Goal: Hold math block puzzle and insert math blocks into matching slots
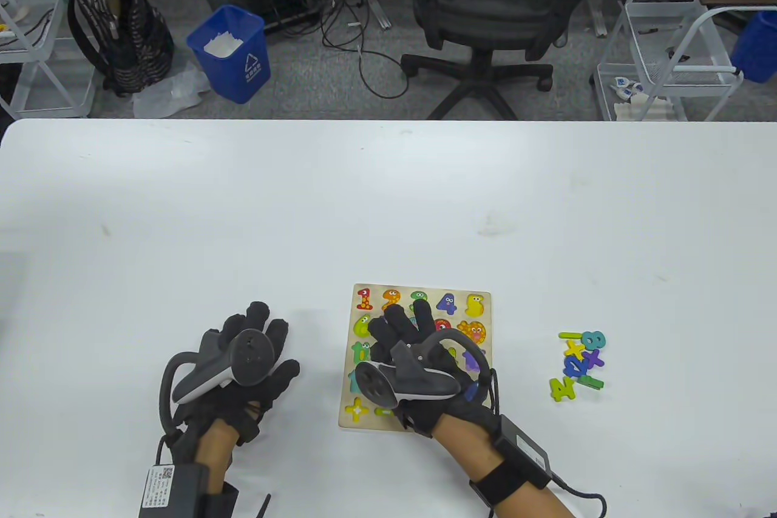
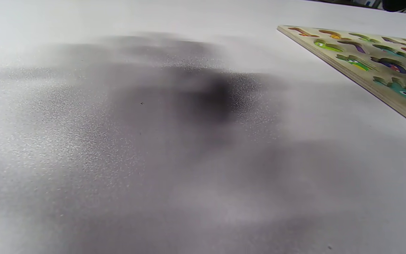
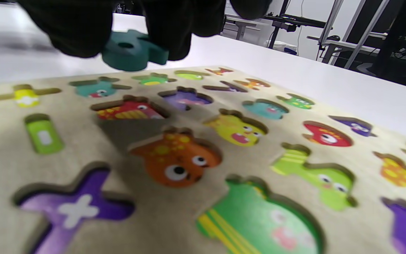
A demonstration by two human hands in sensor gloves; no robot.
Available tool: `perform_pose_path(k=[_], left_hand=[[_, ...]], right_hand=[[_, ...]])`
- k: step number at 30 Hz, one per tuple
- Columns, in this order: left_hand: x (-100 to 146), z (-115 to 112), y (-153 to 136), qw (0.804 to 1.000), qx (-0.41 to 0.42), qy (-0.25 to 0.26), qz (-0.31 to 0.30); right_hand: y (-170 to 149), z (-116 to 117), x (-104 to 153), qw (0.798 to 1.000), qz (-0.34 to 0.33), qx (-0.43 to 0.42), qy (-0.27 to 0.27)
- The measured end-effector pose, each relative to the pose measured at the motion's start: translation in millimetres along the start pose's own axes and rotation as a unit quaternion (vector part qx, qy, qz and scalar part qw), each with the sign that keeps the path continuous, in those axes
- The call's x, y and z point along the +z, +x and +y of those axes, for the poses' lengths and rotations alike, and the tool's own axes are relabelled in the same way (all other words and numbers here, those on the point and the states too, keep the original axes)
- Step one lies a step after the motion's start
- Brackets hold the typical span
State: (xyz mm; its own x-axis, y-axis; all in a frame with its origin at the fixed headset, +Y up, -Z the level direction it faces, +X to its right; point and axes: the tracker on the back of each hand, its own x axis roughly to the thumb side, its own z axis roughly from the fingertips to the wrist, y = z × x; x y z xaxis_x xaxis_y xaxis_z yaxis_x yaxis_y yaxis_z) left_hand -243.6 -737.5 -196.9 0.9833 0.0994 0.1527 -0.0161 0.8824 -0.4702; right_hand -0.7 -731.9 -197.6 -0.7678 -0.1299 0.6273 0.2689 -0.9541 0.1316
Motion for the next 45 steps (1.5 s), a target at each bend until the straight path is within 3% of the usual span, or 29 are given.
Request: perform_pose_path(k=[15,22,39,45], left_hand=[[2,-2,-12,1.000,0.019,0.000,0.023],[4,0,-14,0.999,-0.011,0.011,0.038],[7,-3,-18,0.999,0.014,0.008,0.037],[7,-3,-18,0.999,0.018,0.007,0.034]], right_hand=[[29,5,-18,0.999,-0.037,0.036,0.018],[27,6,-22,0.998,-0.033,0.050,0.022],[25,9,-25,0.999,-0.028,0.034,0.029],[27,4,-19,0.997,-0.035,0.062,0.003]])
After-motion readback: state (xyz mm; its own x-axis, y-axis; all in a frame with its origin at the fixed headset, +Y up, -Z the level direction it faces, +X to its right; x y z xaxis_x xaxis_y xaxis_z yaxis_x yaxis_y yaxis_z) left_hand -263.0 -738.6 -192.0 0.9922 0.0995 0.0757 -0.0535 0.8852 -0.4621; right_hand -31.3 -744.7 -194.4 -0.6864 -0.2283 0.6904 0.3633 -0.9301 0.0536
